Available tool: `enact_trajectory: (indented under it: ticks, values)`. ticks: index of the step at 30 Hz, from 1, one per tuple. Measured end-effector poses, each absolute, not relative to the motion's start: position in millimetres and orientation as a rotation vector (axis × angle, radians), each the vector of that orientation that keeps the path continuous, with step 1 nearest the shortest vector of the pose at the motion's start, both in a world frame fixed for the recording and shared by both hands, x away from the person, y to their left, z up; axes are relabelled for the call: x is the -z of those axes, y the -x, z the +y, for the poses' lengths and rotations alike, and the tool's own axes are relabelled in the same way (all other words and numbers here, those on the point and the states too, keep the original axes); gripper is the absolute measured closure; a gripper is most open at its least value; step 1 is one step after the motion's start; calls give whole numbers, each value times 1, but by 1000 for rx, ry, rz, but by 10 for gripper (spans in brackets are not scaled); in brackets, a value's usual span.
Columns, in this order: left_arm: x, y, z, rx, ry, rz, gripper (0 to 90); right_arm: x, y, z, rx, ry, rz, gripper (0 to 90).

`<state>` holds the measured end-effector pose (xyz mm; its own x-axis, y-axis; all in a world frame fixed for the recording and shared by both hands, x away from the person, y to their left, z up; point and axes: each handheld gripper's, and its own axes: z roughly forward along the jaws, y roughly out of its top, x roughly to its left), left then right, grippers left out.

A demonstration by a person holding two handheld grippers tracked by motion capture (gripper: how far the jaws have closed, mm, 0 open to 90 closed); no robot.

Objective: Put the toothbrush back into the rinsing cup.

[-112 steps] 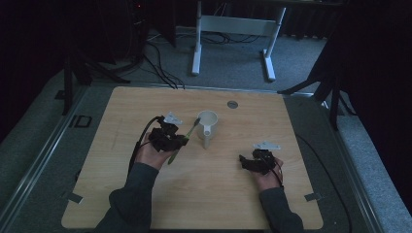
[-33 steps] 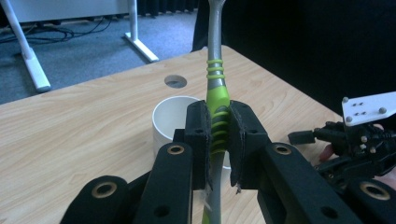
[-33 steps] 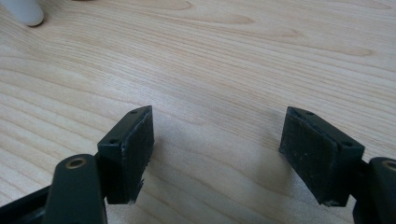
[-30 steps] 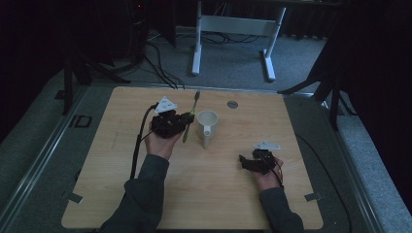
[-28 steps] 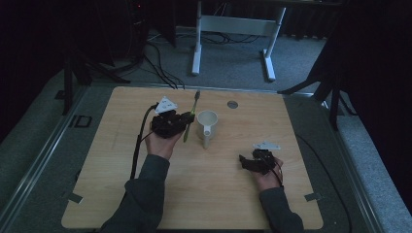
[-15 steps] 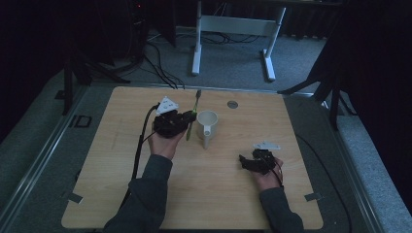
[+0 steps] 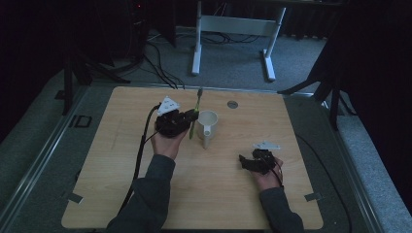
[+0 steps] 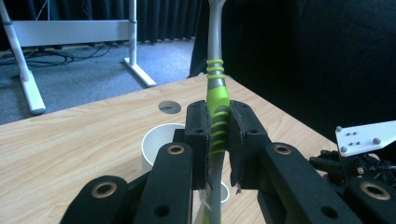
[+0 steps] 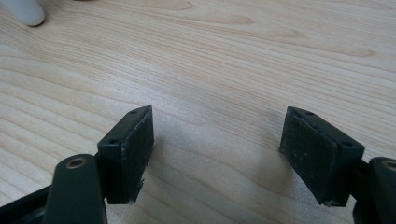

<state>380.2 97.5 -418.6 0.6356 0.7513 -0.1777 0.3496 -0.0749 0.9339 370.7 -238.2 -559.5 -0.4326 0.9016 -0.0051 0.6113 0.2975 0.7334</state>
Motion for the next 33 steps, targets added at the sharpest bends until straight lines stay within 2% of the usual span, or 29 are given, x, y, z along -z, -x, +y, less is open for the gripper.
enact_trajectory:
  ticks: [33]
  values:
    - [420, -383, 79, -439, -1648, 868, 793, 560, -371, -238, -936, -1351, 2152, 256]
